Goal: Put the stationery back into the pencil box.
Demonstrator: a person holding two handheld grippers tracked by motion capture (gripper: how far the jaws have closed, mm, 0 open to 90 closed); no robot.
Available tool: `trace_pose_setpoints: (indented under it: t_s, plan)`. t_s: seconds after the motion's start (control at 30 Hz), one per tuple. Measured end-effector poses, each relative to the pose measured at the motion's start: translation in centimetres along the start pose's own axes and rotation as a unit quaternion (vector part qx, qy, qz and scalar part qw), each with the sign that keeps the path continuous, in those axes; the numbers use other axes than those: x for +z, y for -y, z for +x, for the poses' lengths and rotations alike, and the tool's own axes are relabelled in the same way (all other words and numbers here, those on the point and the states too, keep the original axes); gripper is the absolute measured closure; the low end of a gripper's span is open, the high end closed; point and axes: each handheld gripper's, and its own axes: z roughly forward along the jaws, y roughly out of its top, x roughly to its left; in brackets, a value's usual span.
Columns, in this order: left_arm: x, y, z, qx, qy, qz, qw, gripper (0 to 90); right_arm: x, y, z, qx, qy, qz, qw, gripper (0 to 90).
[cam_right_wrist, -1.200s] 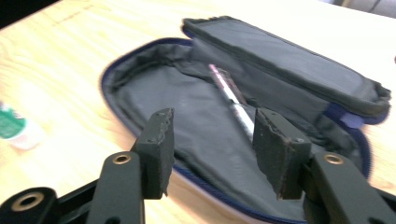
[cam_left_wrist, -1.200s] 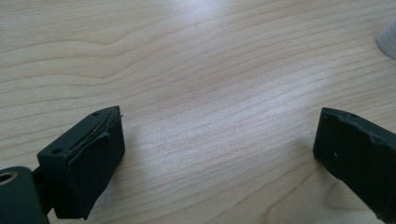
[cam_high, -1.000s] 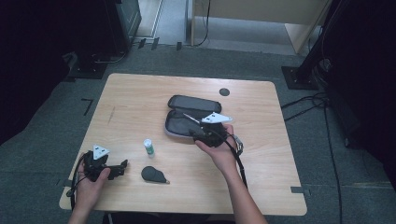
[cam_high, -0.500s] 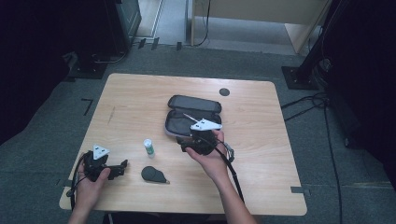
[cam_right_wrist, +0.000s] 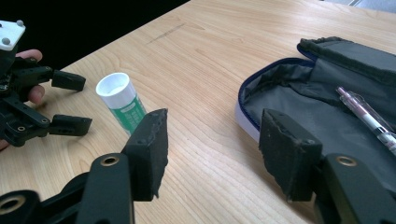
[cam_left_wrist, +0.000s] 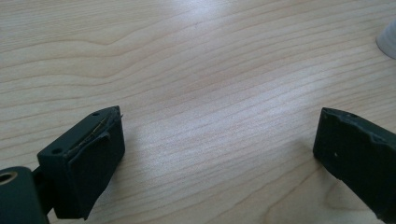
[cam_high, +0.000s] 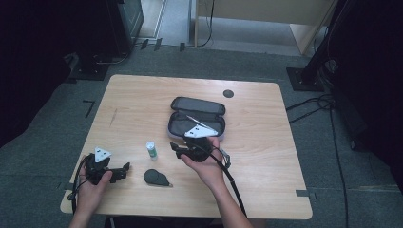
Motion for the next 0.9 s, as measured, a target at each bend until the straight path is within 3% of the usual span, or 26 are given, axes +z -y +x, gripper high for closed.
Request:
trace_pose_setpoints:
  t_s: [0.9]
  plan:
    - [0.0, 0.0, 0.0, 0.0, 0.0, 0.0, 1.0, 2.3, 2.0, 0.1, 2.8, -0.007, -0.042, -0.002, 0.9991, 44.9]
